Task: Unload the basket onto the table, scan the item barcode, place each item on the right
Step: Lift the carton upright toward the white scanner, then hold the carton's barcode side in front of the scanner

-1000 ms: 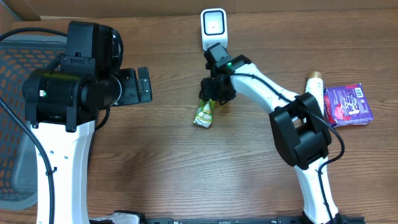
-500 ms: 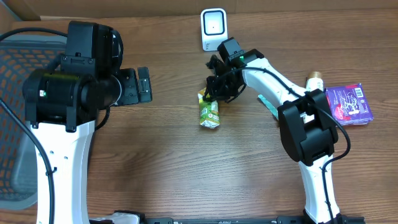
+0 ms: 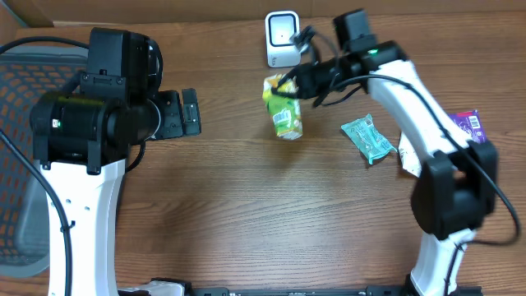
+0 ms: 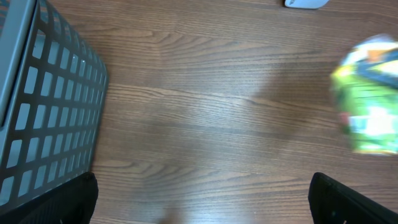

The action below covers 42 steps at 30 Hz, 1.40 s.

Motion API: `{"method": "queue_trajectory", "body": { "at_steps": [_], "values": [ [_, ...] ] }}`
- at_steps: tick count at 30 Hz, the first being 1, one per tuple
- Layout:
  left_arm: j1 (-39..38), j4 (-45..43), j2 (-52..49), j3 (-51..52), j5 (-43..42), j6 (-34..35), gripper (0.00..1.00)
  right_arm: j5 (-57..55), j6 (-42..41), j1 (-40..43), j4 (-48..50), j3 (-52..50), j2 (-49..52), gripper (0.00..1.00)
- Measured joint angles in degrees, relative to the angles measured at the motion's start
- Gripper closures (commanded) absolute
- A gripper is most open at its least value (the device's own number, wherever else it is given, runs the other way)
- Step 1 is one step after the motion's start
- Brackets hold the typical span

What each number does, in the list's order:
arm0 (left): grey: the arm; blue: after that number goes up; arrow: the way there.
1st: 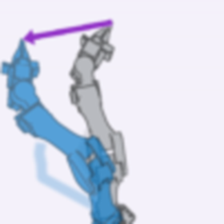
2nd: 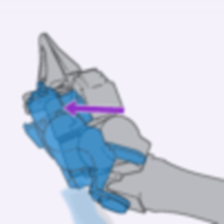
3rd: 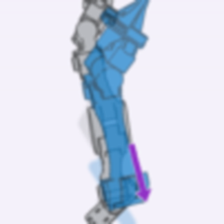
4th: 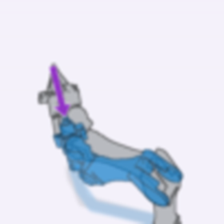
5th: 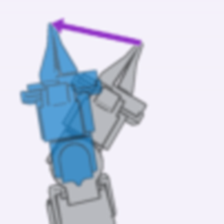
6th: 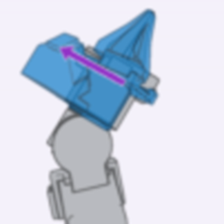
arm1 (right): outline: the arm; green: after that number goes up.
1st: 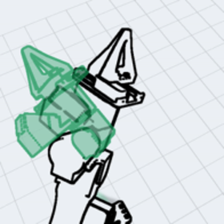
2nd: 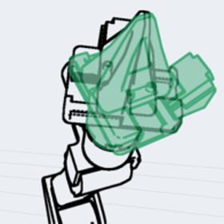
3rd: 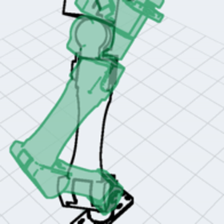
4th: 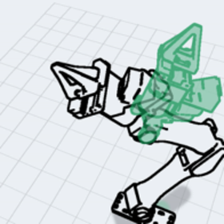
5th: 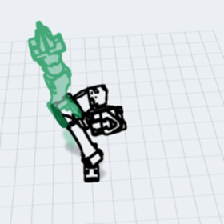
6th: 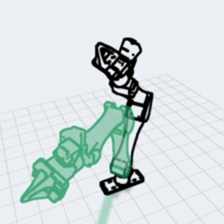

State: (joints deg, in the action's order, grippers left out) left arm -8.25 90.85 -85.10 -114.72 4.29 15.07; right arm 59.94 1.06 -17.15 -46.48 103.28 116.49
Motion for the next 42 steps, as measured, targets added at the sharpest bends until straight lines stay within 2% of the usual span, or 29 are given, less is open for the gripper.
{"method": "queue_trajectory", "body": {
  "at_steps": [6,14,23,27,31,36,39,42],
  "values": [
    [0.0,0.0,0.0,0.0,0.0,0.0,0.0,2.7,-5.2,0.6,5.3,0.0,-7.8,0.96],
    [0.0,0.0,0.0,0.0,0.0,0.0,0.0,3.8,-18.9,0.6,9.8,0.1,-10.6,0.96],
    [0.0,0.0,0.0,0.0,0.0,0.0,0.0,3.2,-22.7,0.6,9.7,0.1,-10.6,0.96],
    [0.0,0.0,0.0,0.0,0.0,0.0,0.01,-1.8,-22.9,0.2,9.4,0.1,-10.6,0.96],
    [0.0,0.0,0.0,0.0,0.0,0.0,0.0,-15.1,-21.5,-1.7,8.5,0.1,-10.6,0.96],
    [0.0,0.0,0.0,0.0,0.0,0.0,0.0,-48.3,-18.8,-7.1,9.0,0.1,-10.5,0.96],
    [0.0,0.0,0.0,0.0,0.0,0.0,0.0,-67.1,-14.8,-10.0,13.8,0.1,-10.0,0.96],
    [0.0,0.0,0.0,0.0,0.0,0.0,0.0,-80.3,-8.2,-11.3,20.9,0.1,-8.7,0.96]
  ]
}}
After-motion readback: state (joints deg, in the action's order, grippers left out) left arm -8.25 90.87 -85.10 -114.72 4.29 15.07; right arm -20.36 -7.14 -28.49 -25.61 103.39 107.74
